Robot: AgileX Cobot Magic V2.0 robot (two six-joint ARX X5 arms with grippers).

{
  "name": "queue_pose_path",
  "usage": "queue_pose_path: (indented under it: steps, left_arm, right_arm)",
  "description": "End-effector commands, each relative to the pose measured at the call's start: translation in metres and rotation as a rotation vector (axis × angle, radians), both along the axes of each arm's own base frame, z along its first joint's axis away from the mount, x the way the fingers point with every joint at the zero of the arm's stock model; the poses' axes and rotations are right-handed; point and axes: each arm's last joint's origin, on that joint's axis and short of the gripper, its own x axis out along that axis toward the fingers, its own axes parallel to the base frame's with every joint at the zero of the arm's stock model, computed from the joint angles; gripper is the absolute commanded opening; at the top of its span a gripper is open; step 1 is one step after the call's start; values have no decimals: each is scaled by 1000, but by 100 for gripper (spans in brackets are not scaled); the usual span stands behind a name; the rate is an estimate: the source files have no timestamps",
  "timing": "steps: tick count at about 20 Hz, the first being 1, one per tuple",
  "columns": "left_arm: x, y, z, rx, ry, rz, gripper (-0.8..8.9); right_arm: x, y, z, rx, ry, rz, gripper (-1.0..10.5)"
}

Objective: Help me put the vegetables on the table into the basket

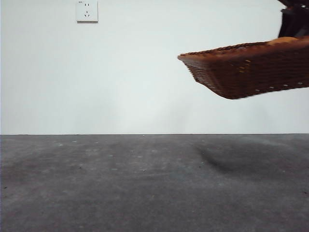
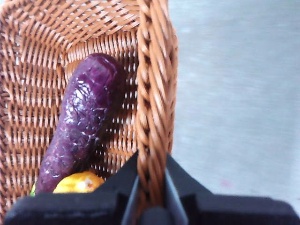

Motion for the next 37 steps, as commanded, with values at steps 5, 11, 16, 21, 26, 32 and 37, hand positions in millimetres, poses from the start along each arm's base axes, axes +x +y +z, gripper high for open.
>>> queue_pose_path:
  steps: [5,11,16,21,26,32,37]
  left_arm:
    - [1,0,-4,26,18,-6,-8]
    - [3,-1,-4,28,23,-6,-8]
    - [6,-3,-6,34,37,-6,-8]
    - [16,-7,-9,47,64,-6,-8]
    - [18,-8,-9,50,70,-6,-8]
    - [18,-8,-9,51,72,-7,-8]
    - [16,-7,-11,65,87,-10,-8]
  right_arm:
    - [6,-43,-47,75,19,-35,-12]
    - [28,-46,-106,90,156,-22,-12]
    - [41,-48,-138,99,223,-17,-12]
    - [49,-41,-165,66,289,-12,-12]
    - [51,-35,-173,-48,318,-28,9]
    - [53,-36,-153,-36,234,-20,292]
    - [25,-35,-43,-92,61,-57,284]
